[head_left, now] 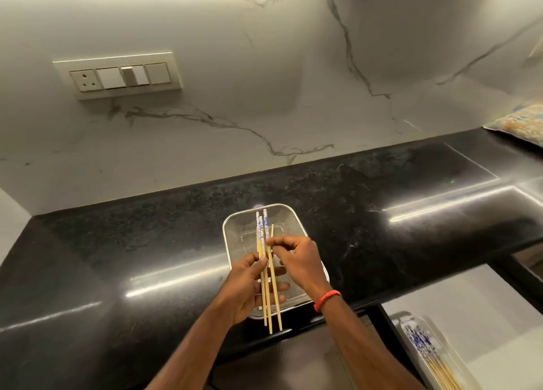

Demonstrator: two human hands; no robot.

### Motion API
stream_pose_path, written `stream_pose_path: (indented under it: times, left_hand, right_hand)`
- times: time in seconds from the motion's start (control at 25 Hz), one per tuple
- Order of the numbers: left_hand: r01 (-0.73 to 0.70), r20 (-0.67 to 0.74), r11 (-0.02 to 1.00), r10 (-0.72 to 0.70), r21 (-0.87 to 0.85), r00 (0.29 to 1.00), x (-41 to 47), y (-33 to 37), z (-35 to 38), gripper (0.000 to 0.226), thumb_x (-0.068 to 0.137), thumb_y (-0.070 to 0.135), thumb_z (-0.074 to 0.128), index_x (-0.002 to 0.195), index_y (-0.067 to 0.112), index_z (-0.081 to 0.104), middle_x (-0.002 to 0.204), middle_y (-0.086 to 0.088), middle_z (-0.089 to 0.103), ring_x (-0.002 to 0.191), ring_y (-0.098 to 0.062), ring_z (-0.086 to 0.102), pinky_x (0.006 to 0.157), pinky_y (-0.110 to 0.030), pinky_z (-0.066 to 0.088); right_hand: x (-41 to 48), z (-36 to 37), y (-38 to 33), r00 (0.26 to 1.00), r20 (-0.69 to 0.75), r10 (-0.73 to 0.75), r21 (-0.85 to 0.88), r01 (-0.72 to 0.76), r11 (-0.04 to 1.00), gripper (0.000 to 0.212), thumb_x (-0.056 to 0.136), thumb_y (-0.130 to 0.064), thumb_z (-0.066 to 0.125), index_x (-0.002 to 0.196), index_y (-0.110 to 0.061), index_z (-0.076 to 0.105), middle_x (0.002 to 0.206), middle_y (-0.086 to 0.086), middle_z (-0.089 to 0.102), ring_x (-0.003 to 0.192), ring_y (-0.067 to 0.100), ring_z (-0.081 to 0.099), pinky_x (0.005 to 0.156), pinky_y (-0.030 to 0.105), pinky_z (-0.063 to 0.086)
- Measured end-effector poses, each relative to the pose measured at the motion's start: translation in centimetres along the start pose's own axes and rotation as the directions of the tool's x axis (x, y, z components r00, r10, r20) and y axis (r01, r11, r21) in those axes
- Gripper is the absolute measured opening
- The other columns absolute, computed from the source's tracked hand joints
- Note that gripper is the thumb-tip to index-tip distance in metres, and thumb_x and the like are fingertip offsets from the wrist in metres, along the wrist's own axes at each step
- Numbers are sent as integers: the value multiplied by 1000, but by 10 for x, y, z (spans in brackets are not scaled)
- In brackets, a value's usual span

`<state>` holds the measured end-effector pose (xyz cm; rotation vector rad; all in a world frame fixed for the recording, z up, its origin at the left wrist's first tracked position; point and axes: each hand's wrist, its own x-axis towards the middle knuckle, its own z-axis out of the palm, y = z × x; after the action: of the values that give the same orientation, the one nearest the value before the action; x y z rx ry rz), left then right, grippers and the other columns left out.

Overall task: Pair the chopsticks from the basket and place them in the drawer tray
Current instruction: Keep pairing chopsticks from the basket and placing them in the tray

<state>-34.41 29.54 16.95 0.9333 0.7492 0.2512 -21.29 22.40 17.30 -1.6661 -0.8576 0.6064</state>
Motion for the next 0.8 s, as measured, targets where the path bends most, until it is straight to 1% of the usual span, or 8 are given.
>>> stream_pose_path:
  times: [0.08,0.16,0.28,0.36,0.48,0.64,0.72,0.8]
  left_hand:
    - [-4,23,1000,3,31,1000,2,-2,6,26,108,22,44,126,9,57,110,-28,73,83,-38,75,66,-48,64]
    - [-8,38,998,6,62,999,3,-5,11,25,107,23,45,126,11,57,109,-28,73,81,-38,75,64,-46,63]
    - [-11,77,994,3,106,997,5,-9,20,24,106,24,49,124,13,59,106,-25,75,79,-37,75,62,-44,63]
    - [-10,125,992,-6,124,992,6,-13,28,24,104,26,51,122,13,61,105,-23,75,79,-37,75,63,-44,63]
    - [1,180,989,-28,147,983,8,-21,39,26,102,29,53,121,13,62,108,-23,75,83,-39,75,65,-45,62]
    - [34,253,981,-82,189,964,8,-34,55,27,102,27,53,123,11,62,108,-24,74,82,-38,76,63,-44,63]
    - [36,272,978,-92,203,958,9,-40,63,26,101,25,54,121,10,62,106,-24,75,78,-36,76,61,-42,63]
    - [37,286,976,-99,215,953,11,-45,71,24,102,24,54,119,9,62,101,-23,76,74,-35,76,60,-41,63]
  right_hand:
    - [-4,-3,3,999,-28,23,-1,-23,1000,14,87,-19,70,88,-32,76,85,-14,76,82,-1,71,68,14,56]
    - [-7,-10,5,991,-84,105,57,-100,993,7,82,-24,77,87,-28,74,82,-6,76,79,4,72,62,17,56]
    - [-10,-25,6,956,-71,284,227,-261,938,28,78,-21,82,98,-17,63,89,6,77,83,16,74,69,28,59]
    - [-16,-35,8,943,-16,331,343,-306,888,36,79,-14,82,106,-13,58,90,8,78,84,20,76,71,33,61]
    - [-24,-46,12,933,-60,354,398,-303,866,39,79,-9,80,111,-13,57,89,7,78,82,22,76,68,34,61]
    - [-34,-62,21,912,-169,373,426,-274,862,45,79,-8,80,118,-11,58,90,8,78,83,23,76,83,40,60]
    - [-41,-73,25,912,-183,367,422,-264,867,46,80,-8,80,120,-12,58,91,8,78,83,23,76,81,38,61]
    - [-48,-83,27,909,-197,367,405,-265,875,45,82,-10,78,122,-14,59,91,8,78,83,21,76,76,30,61]
